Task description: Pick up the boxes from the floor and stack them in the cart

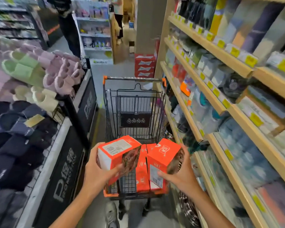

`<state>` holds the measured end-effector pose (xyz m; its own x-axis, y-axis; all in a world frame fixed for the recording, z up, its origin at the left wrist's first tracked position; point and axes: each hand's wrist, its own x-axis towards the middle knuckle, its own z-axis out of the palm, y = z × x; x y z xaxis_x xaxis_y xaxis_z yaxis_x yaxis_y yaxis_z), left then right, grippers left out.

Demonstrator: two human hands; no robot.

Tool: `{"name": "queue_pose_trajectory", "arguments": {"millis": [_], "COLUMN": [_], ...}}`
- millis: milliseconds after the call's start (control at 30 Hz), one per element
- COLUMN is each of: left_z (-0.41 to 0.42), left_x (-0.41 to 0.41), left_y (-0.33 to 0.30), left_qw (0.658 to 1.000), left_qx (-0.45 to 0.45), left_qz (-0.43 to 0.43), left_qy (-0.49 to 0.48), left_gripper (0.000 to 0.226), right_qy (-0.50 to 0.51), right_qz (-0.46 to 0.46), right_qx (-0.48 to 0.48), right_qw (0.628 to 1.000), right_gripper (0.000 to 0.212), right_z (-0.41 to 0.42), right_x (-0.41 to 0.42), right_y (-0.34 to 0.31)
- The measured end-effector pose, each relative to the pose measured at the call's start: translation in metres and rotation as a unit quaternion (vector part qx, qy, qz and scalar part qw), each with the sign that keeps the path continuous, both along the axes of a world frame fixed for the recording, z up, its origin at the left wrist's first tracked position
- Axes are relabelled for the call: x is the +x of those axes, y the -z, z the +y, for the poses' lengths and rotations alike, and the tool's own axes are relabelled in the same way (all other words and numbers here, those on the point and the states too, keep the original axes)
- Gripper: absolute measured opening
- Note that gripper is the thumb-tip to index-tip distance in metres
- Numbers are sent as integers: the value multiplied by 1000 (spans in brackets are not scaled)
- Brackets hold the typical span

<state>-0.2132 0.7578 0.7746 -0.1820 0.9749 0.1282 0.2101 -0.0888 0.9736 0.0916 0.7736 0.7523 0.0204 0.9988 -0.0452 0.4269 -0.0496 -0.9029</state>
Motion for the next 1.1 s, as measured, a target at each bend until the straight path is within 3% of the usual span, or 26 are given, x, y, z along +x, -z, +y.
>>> {"name": "queue_pose_trajectory", "arguments": {"millis": [333,467,567,900,1100], "left_z": [166,214,241,304,328], "left_x": [-52,-60,-58,-17,-6], "left_y": [57,77,92,154,207], "left_qw": [996,992,988,979,978], "left_qx": [-89,-122,-150,-200,-204], "left_qz": [1,4,5,-12,-10], "left_qy": [28,41,39,-25,-44], "left_gripper": [97,97,100,103,99], "right_qy": [3,-19,-39,-92,-147], "right_qz": [-54,-88,-118,-182,-238], "right_qx": [-105,-127,-133,-113,-175], "right_qw": [993,988,983,972,944], "right_gripper": [150,136,126,128,134], "right_z": [147,199,239,404,477], "right_x": [-52,-56,-54,-35,-32], "right_y": [58,82,95,187,263]}}
